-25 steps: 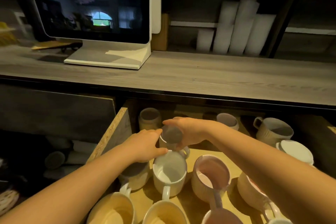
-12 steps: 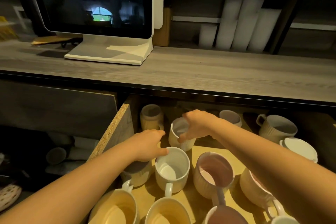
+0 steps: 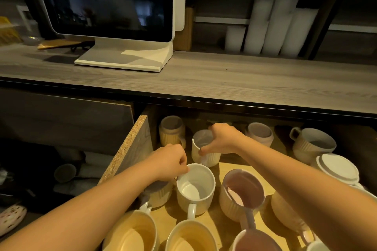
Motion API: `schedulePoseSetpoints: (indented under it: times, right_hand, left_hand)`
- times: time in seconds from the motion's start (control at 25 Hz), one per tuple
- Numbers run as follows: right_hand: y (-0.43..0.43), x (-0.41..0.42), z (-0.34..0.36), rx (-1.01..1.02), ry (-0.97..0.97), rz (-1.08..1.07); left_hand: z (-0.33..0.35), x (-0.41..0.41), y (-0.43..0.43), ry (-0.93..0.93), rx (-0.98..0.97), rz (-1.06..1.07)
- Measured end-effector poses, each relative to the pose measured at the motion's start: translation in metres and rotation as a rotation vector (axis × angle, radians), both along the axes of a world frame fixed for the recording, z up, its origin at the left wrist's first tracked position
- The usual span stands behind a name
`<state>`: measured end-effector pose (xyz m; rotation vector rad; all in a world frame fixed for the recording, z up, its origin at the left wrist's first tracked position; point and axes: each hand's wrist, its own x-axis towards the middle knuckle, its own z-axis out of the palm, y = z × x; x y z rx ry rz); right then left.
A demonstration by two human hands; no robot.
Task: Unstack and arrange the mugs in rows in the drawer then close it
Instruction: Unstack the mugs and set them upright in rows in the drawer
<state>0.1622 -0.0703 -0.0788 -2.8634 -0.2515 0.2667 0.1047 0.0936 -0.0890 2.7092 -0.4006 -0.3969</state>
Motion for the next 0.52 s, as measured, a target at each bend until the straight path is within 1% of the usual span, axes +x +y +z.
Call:
schedulePoseSetpoints:
  times: [0.16, 0.36, 0.52]
  right_hand:
    - [0.0025, 0.0007, 0.0021, 0.04, -0.003, 0.003]
    - [0.0071, -0.0018, 0.0006, 0.0, -0.001, 0.06]
    - [0.0042, -0.0032, -0.0008, -0.035, 0.023, 0.088]
  left_hand:
    - [-0.0023, 0.0012, -0.0024, -0.022, -0.01, 0.037]
    - [-0.0017, 0.0009, -0.0033, -0.001, -0.016, 0.027]
    - [0.0037, 0.0007, -0.0035, 0.032, 0.054, 0.011]
